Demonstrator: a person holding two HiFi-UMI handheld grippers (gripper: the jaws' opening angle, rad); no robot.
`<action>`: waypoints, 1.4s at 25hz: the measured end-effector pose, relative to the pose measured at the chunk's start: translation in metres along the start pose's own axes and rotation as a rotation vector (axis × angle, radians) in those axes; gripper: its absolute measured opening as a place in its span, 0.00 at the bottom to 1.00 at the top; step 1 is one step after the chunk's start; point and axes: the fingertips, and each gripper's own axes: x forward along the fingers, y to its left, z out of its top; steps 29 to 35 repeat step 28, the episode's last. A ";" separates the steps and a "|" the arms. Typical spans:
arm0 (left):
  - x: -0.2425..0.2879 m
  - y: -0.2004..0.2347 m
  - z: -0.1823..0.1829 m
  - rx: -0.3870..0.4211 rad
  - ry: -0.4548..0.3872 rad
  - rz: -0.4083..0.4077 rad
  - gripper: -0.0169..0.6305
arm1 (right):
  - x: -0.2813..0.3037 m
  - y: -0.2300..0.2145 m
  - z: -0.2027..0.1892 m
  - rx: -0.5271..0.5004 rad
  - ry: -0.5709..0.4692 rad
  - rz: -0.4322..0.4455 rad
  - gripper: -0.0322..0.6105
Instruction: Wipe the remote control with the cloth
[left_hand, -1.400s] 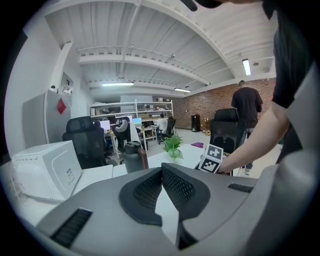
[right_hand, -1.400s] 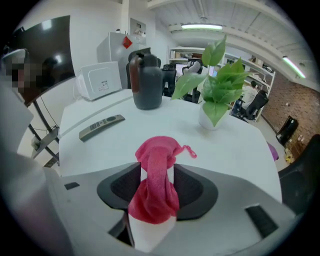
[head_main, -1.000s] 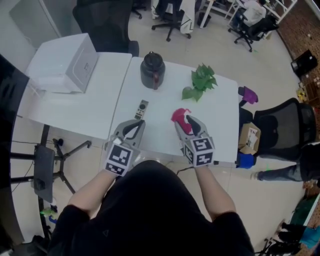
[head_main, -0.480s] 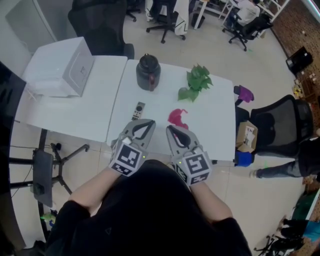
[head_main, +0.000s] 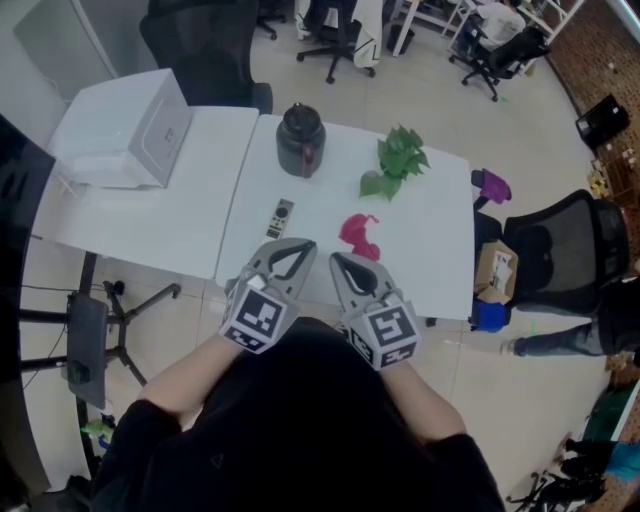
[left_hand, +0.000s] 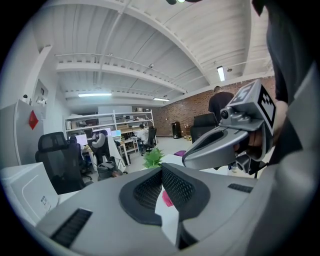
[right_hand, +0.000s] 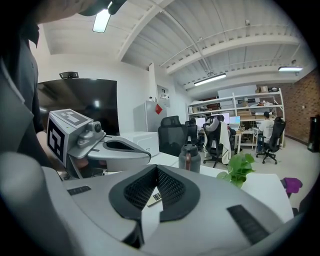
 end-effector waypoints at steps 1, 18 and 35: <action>-0.001 0.000 0.000 -0.001 -0.001 0.001 0.03 | 0.000 0.000 0.000 -0.001 -0.001 -0.001 0.06; -0.004 -0.004 -0.003 0.001 0.013 0.002 0.03 | -0.001 0.007 -0.001 0.004 0.003 0.013 0.06; -0.004 -0.005 -0.005 0.023 0.018 -0.005 0.03 | -0.001 0.008 -0.001 0.003 -0.007 0.013 0.06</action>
